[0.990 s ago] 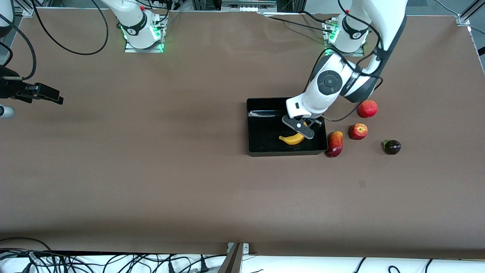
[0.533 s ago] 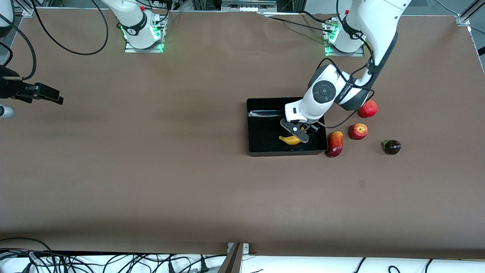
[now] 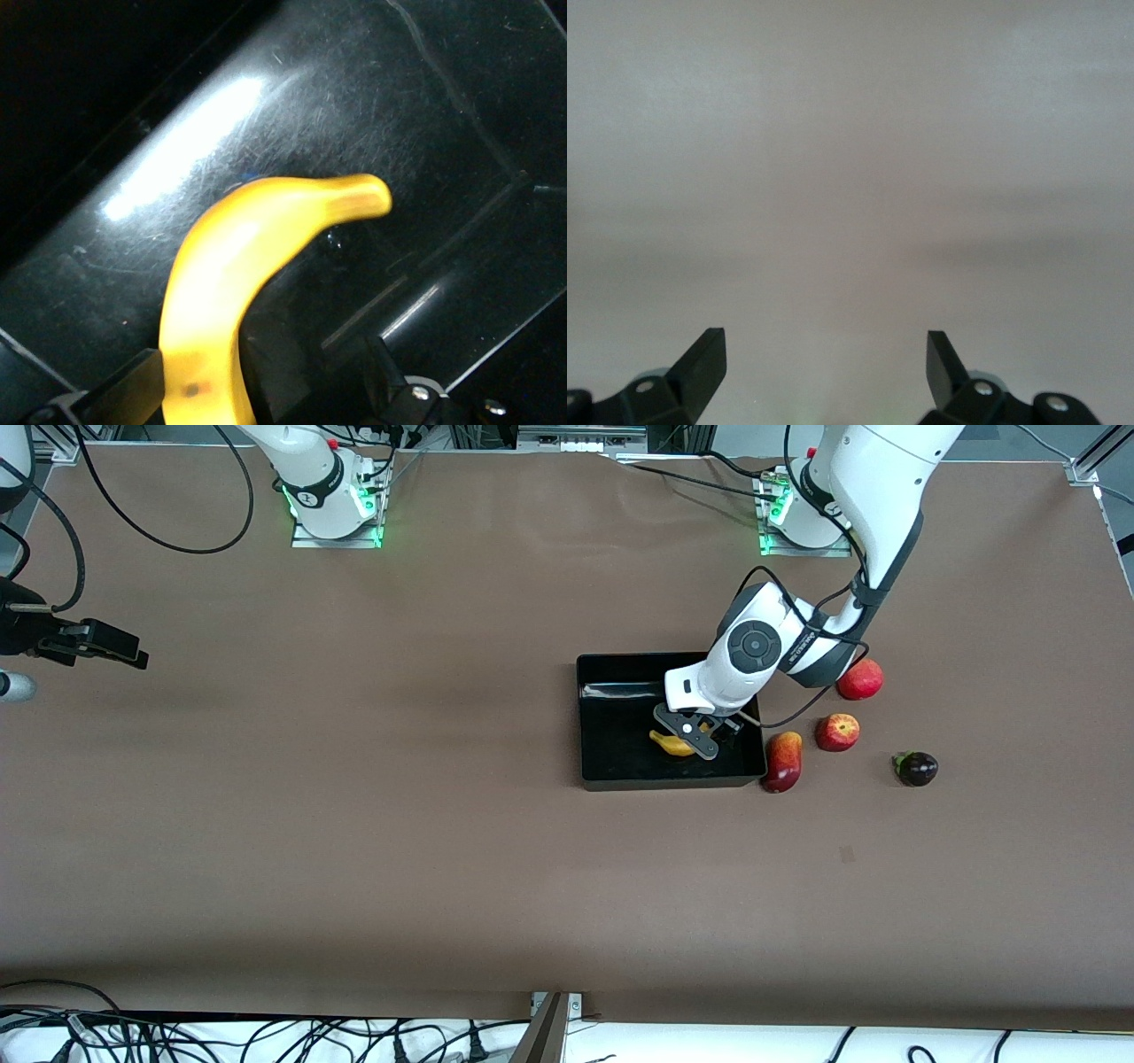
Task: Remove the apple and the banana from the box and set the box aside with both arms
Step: 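Lower the left gripper and grasp the yellow banana in the tray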
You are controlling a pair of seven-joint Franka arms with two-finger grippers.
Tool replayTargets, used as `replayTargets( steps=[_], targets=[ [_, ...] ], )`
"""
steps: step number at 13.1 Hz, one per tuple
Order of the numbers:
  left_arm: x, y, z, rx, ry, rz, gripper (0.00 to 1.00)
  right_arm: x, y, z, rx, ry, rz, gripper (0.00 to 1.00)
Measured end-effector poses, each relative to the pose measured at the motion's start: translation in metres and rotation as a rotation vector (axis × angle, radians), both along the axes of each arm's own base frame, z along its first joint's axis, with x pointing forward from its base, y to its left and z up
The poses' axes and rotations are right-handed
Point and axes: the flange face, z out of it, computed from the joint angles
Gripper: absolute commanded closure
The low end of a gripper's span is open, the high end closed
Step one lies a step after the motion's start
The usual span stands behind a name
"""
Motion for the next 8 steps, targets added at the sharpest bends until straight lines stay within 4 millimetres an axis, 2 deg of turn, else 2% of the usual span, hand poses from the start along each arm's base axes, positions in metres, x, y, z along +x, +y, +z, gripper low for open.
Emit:
replayTargets(
  steps=[3,4,8],
  targets=[
    [-0.002,0.0,-0.013,-0.004,0.012,0.001,0.84,0.0,-0.004,-0.001,-0.001,0.002,-0.007,0.0],
    [-0.003,0.0,-0.015,-0.003,0.015,0.001,1.0,0.0,-0.004,-0.002,-0.001,0.003,-0.008,0.0],
    [-0.001,0.002,-0.016,-0.004,0.013,0.001,1.0,0.0,-0.004,-0.002,-0.001,0.003,-0.008,0.0]
  ],
)
